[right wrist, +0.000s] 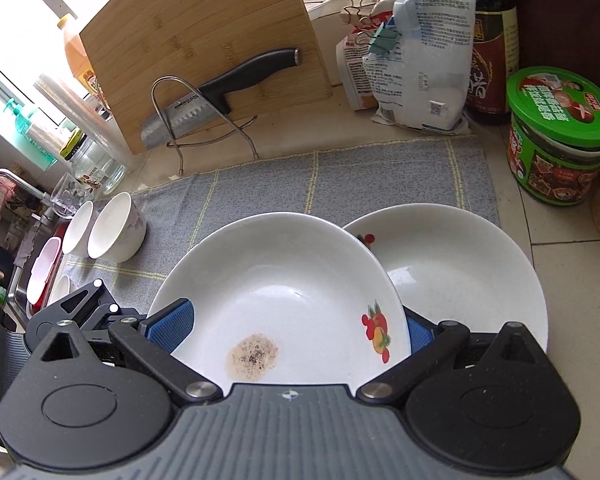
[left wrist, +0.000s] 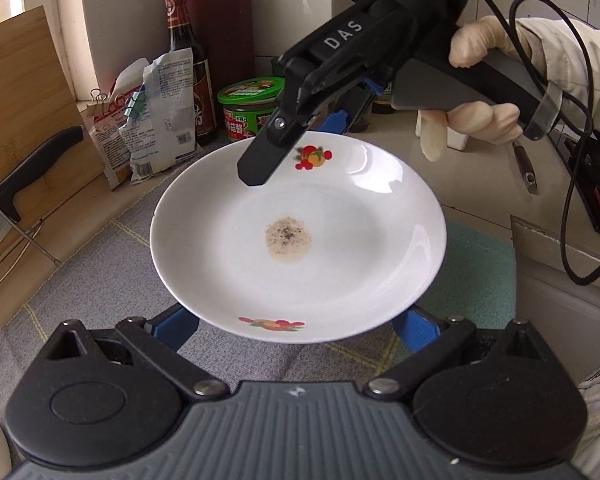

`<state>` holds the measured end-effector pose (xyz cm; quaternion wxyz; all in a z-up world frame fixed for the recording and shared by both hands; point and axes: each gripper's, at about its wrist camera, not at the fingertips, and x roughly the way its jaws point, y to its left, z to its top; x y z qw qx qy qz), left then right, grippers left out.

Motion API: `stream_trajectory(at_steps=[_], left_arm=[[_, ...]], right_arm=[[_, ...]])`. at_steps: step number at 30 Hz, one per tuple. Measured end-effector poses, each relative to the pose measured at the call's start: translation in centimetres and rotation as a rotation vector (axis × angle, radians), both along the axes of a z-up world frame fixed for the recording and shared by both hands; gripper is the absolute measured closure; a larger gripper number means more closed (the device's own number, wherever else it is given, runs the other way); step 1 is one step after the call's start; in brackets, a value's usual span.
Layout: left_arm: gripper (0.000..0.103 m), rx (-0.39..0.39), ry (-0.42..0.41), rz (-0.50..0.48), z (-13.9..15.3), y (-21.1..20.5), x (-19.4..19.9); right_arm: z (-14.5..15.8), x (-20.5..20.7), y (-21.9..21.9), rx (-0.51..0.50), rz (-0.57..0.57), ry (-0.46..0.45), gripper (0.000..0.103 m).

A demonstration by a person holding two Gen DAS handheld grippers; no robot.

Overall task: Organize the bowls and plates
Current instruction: 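Carry the stained plate with the right tool toward the plate stack by the green jar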

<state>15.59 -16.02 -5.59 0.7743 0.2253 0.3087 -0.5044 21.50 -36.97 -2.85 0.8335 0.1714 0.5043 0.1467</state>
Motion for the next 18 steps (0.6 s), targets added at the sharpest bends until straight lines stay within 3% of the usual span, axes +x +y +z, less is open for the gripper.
stream_trajectory(at_steps=[18], left_arm=[[0.001,0.024,0.018,-0.056,-0.8,-2.9,1.6]], right_arm=[[-1.3,-1.3,-4.1,0.016,-0.101,0.001,0.0]])
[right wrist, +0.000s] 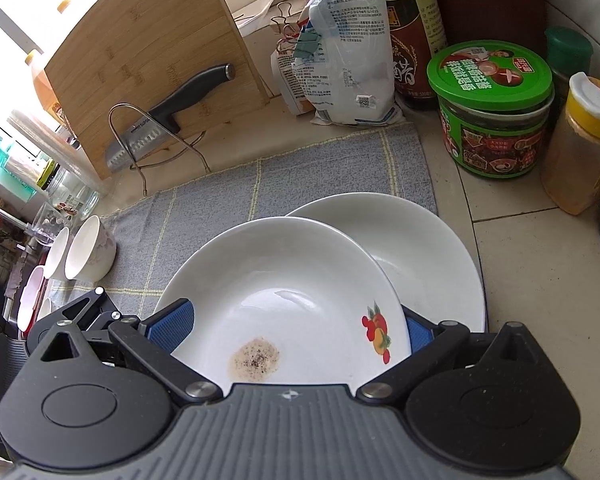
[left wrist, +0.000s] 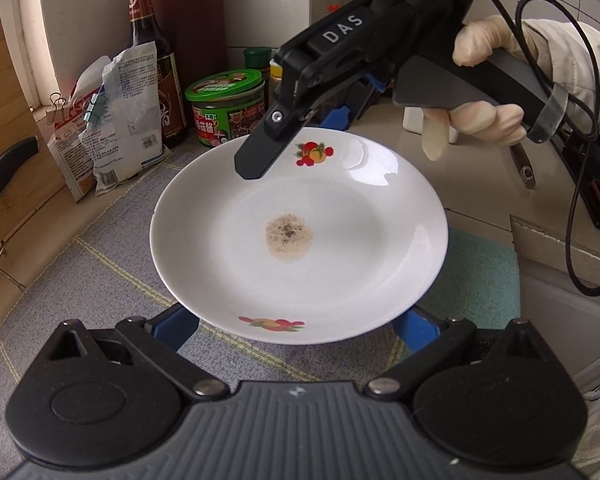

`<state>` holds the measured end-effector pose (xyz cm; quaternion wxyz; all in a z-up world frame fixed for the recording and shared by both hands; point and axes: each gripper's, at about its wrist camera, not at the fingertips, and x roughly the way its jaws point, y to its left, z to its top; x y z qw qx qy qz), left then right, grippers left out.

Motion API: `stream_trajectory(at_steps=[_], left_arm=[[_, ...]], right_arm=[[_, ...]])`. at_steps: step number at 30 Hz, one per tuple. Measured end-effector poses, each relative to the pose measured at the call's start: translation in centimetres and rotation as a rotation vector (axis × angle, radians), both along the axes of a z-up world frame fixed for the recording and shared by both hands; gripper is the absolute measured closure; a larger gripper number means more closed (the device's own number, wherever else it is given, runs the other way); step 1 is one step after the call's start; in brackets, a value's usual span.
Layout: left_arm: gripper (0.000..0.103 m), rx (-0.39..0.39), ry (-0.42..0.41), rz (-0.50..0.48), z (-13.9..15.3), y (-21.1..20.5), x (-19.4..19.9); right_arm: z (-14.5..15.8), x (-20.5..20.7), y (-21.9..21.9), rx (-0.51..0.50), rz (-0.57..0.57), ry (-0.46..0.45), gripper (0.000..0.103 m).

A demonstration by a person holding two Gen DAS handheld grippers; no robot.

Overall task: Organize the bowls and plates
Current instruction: 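Carry the stained plate with the right tool toward the plate stack by the green jar, then lower the stained plate onto the plate stack with the right tool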

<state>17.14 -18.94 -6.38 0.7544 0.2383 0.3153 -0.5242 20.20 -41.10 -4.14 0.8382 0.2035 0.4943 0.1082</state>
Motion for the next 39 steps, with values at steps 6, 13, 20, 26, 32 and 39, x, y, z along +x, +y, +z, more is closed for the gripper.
stream_trajectory(at_steps=[6,13,20,26,32,39], left_arm=[[0.001,0.003,-0.003,-0.004,-0.1,-0.7,0.4],[0.001,0.008,-0.001,-0.011,-0.3,-1.4,0.9],[0.001,0.022,0.007,-0.022,-0.7,-2.1,1.5],[0.001,0.025,0.02,-0.033,-1.1,-2.3,2.1],[0.001,0.033,0.015,-0.042,-1.4,-2.5,2.4],[0.001,0.038,0.001,-0.046,-1.6,-2.5,2.7]], right_arm=[[-0.1,0.3,-0.7,0.003,-0.01,-0.005,0.0],[-0.5,0.4,-1.5,0.007,-0.02,0.004,0.0],[-0.8,0.5,-2.0,0.003,-0.031,0.01,0.0],[-0.8,0.3,-2.3,0.0,-0.044,0.015,0.0],[-0.9,0.1,-2.3,-0.008,-0.053,0.027,0.0],[-0.9,0.0,-2.4,-0.007,-0.067,0.037,0.0]])
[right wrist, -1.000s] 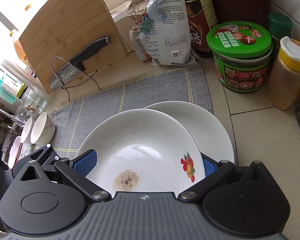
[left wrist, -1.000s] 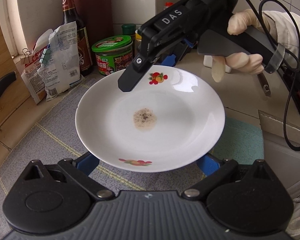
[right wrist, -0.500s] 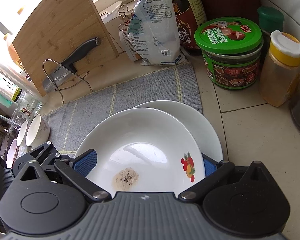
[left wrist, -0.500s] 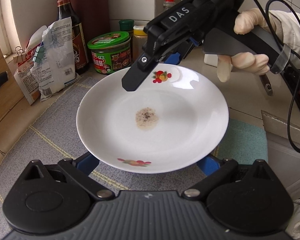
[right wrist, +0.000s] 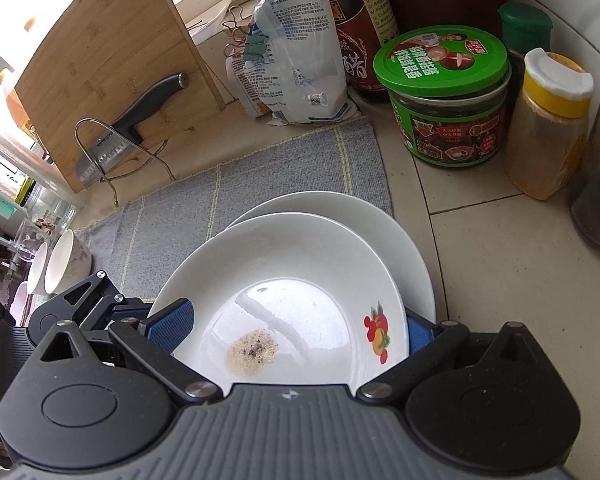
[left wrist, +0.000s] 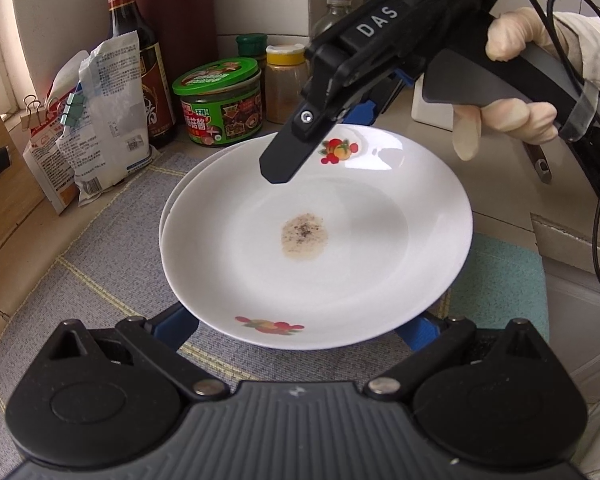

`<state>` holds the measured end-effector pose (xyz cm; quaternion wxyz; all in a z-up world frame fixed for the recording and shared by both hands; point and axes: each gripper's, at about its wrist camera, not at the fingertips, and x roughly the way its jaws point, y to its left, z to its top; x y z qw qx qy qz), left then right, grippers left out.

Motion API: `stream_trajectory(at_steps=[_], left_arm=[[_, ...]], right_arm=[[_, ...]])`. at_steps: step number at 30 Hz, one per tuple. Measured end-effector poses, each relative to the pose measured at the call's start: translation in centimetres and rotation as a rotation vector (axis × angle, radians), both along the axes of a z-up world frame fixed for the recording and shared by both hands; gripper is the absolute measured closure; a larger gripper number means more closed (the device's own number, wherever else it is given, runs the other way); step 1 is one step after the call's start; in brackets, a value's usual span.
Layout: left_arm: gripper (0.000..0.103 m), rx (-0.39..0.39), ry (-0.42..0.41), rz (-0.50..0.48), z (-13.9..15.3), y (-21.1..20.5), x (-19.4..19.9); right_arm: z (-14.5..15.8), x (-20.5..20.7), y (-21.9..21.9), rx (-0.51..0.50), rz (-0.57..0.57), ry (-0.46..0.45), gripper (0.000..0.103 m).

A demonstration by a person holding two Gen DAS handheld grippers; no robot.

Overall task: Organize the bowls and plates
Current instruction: 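Lower the stained plate onto the plate stack with the right tool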

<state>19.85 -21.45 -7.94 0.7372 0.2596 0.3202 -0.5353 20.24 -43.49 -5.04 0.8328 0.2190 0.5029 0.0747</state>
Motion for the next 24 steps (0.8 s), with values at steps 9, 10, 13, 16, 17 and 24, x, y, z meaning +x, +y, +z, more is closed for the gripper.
stream_trajectory(at_steps=[9,10,13,16,17,24], left_arm=[[0.001,0.006,-0.005,0.001,-0.1,-0.1,0.3],[0.001,0.009,-0.007,0.001,-0.1,-0.1,0.3],[0.001,0.007,-0.003,0.001,-0.1,-0.1,0.3],[0.001,0.013,-0.005,-0.002,-0.1,-0.2,0.2],[0.001,0.014,-0.006,-0.003,-0.1,-0.1,0.2],[0.001,0.013,-0.01,-0.009,-0.3,-0.1,0.0]], right_arm=[[0.1,-0.5,-0.3,0.004,-0.021,0.009,0.0],[0.2,-0.6,-0.3,0.005,-0.024,0.008,0.0],[0.2,-0.7,-0.3,0.004,-0.029,0.008,0.0],[0.3,-0.9,-0.3,0.005,-0.034,0.009,0.0],[0.3,-0.9,-0.3,0.005,-0.037,0.009,0.0],[0.5,-1.3,-0.2,-0.015,-0.049,0.019,0.0]])
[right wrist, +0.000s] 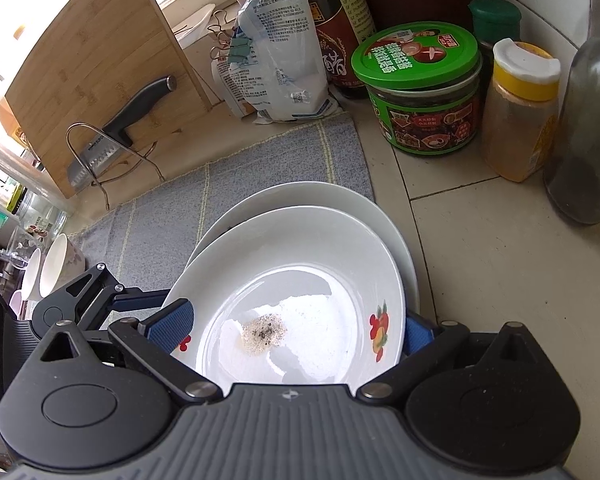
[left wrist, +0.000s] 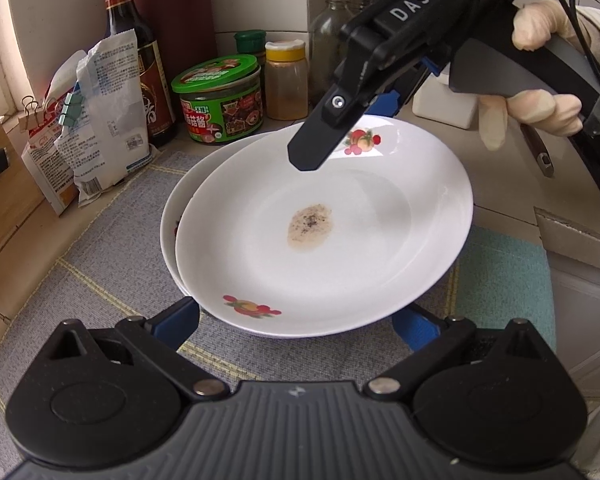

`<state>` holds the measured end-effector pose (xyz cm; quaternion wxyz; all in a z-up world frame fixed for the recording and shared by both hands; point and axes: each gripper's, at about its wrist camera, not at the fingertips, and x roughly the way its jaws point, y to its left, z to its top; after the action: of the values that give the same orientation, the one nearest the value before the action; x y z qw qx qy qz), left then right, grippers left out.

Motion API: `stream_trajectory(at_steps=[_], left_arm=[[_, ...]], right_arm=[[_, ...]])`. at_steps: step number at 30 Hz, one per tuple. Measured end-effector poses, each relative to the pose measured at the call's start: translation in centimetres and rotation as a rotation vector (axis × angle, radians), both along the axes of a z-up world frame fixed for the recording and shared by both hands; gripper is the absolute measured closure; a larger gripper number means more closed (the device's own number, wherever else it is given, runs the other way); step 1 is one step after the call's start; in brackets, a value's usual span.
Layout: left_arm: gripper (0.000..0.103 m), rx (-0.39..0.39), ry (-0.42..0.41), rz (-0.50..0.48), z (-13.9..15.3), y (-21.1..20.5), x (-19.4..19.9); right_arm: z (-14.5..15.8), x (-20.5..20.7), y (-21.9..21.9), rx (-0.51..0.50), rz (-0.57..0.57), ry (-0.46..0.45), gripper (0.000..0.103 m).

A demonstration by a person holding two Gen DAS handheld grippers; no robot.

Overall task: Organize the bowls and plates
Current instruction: 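Lower the stained plate onto the plate stack with the right tool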

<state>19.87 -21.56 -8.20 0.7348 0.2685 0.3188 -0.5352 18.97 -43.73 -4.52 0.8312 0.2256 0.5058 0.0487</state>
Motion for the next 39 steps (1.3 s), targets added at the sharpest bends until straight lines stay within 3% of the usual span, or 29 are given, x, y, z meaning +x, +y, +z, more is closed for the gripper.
stream_trajectory(at_steps=[39], left_arm=[[0.001,-0.03,-0.037,0.033,0.7,0.7,-0.4]], right_arm=[[0.5,-0.4,1.4,-0.11,-0.009,0.063,0.0]])
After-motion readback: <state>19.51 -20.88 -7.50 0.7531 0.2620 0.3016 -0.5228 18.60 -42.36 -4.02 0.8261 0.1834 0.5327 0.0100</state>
